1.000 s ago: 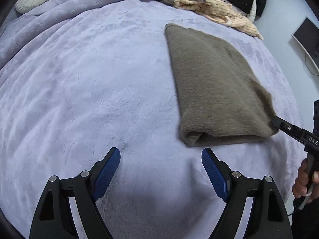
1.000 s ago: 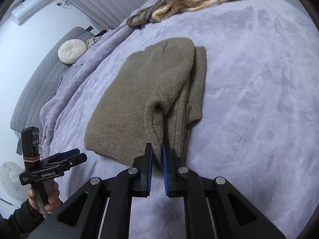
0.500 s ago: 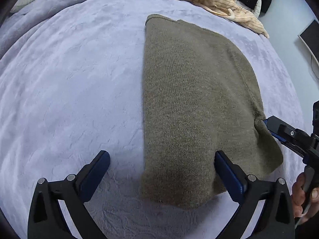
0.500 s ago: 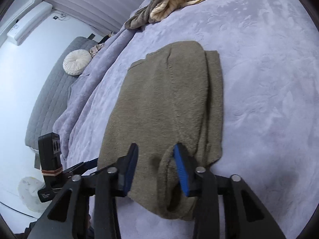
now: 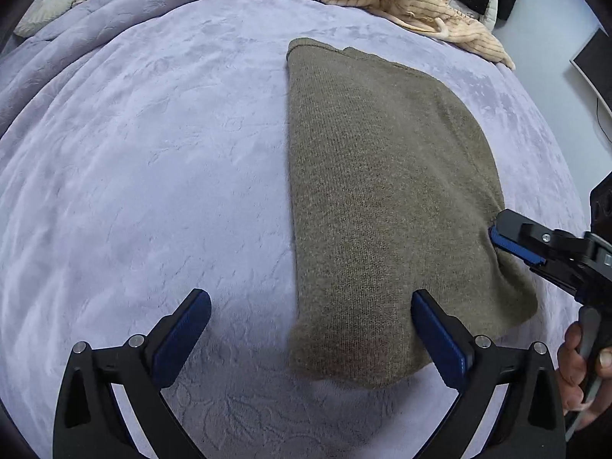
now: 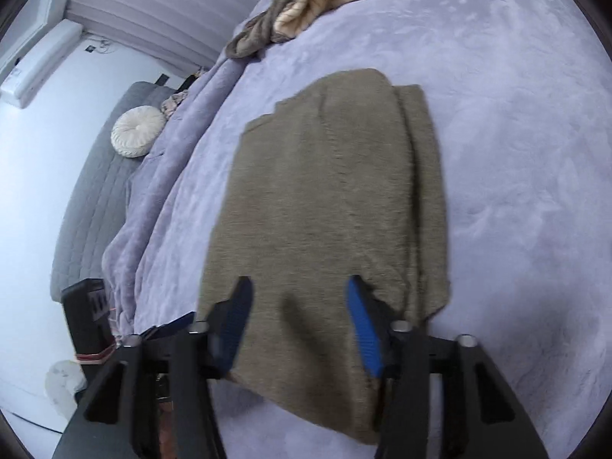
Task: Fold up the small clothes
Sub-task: 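Pull both open tools back and reposition beside the folded sweater, then close both tools on the other side edge of the folded sweater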
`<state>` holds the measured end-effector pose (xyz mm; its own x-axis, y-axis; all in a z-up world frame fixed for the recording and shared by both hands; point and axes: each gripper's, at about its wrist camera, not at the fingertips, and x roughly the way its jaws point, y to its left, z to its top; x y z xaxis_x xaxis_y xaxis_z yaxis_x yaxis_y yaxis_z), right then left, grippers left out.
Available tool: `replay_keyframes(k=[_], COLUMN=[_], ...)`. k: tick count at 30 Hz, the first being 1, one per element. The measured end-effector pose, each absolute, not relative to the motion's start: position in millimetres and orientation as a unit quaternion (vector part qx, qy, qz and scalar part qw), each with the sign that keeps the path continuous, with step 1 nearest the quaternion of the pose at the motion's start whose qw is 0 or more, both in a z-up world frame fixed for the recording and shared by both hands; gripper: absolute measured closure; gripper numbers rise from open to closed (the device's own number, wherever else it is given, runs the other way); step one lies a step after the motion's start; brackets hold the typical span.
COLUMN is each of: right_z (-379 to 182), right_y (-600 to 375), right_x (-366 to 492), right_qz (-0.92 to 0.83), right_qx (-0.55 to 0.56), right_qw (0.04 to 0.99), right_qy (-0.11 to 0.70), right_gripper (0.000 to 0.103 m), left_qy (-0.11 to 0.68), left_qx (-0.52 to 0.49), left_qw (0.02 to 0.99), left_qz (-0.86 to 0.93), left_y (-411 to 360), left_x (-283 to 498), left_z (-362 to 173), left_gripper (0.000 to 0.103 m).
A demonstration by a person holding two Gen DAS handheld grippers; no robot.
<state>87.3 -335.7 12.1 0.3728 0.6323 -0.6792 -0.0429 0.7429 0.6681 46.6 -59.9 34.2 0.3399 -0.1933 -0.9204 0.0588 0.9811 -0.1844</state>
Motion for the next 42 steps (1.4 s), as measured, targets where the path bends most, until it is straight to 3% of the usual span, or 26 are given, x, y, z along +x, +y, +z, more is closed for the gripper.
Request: replay_keyframes(k=[4, 5, 6, 8, 18, 31, 36, 37, 38, 39, 40, 41, 42], right_z=[16, 25, 33, 52, 60, 4, -17, -18, -19, -20, -20, -17, -13], right_y=[-358, -361, -366, -376, -411, -380, -357, -351, -344, -337, -327, -320, -315], right_x=[75, 69, 66, 55, 60, 116, 138, 142, 144, 147, 149, 148, 147], right_qz=[0.219, 0.220, 0.220, 0.185, 0.167, 0.194, 0.217, 0.223, 0.231, 0.236, 0.230, 0.228, 0.233], right_qx=[0.316, 0.309, 0.303, 0.277, 0.267, 0.282, 0.284, 0.280, 0.276, 0.267, 0.241, 0.216, 0.204], right_qw=[0.776, 0.786, 0.796, 0.828, 0.833, 0.783, 0.763, 0.763, 0.761, 0.759, 0.762, 0.770, 0.774], right_qy=[0.500, 0.488, 0.476, 0.452, 0.455, 0.520, 0.538, 0.538, 0.539, 0.545, 0.555, 0.555, 0.552], right_gripper=[0.072, 0.061, 0.035, 0.006, 0.006, 0.006, 0.006, 0.008, 0.016, 0.029, 0.032, 0.041, 0.056], left_qy=[0.573, 0.571, 0.568, 0.559, 0.562, 0.609, 0.620, 0.619, 0.617, 0.614, 0.613, 0.611, 0.607], left_qx=[-0.055, -0.063, -0.066, -0.062, -0.068, -0.189, -0.193, -0.188, -0.180, -0.169, -0.149, -0.137, -0.131], left_qw=[0.813, 0.812, 0.814, 0.819, 0.815, 0.743, 0.728, 0.730, 0.733, 0.737, 0.744, 0.748, 0.752], left_qz=[-0.091, -0.098, -0.106, -0.115, -0.124, -0.204, -0.220, -0.221, -0.224, -0.225, -0.221, -0.220, -0.222], left_y=[-61, -59, -59, -59, -59, -54, -71, -75, -80, -84, -88, -91, -92], left_x=[43, 41, 40, 38, 65, 132, 148, 149, 150, 150, 148, 147, 146], left_z=[41, 46, 50, 60, 63, 17, -2, -2, 0, 3, 6, 9, 12], left_gripper=[0.000, 0.000, 0.000, 0.000, 0.000, 0.000, 0.000, 0.000, 0.001, 0.011, 0.020, 0.024, 0.034])
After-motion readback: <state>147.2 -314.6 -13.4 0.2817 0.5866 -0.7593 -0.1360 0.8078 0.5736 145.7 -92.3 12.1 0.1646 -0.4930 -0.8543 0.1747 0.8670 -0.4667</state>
